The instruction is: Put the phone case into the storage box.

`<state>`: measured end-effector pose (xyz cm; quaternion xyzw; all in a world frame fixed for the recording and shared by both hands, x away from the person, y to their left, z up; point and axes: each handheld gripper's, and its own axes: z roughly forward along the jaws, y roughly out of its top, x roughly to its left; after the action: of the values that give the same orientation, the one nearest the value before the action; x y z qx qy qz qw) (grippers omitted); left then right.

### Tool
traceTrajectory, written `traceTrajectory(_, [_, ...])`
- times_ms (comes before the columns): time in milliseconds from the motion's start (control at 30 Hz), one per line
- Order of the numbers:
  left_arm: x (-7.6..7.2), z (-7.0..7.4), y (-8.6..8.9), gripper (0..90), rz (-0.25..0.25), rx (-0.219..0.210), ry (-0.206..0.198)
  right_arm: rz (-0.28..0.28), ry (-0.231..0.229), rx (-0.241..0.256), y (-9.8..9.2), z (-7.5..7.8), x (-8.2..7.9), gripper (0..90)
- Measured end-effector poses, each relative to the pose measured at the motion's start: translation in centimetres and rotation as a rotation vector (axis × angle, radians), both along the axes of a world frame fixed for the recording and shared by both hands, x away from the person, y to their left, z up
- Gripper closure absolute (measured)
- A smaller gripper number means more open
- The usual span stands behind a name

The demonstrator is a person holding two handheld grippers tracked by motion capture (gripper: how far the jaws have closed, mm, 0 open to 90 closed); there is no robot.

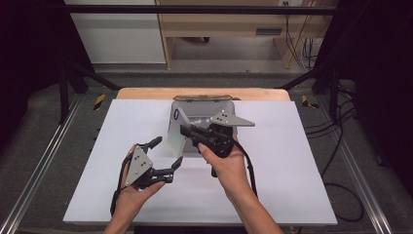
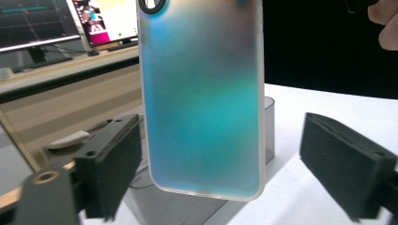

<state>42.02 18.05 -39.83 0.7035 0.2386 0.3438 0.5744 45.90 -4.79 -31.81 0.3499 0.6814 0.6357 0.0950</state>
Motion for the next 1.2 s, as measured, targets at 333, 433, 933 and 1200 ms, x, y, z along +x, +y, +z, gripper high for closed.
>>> traceTrajectory(333, [-0.2, -0.1, -1.2, 6.4, 0.075, 0.052, -0.026, -0.034, 0.008, -0.008, 0.0, 1.0, 0.3, 81.5])
traceTrajectory(433, [-0.3, 0.0, -1.6, 6.6, 0.100, 0.062, -0.042, -0.040, 0.009, -0.007, -0.1, 1.2, 0.4, 81.5])
traceTrajectory(933, [0.2, -0.2, -2.6, 14.0, 0.160, 0.082, -0.059, -0.077, 0.044, 0.008, 0.2, 1.5, 0.9, 81.4])
traceTrajectory(1200, [0.2, -0.1, -2.7, 15.8, 0.171, 0.083, -0.073, -0.089, 0.047, 0.005, 0.4, 1.6, 0.8, 81.5])
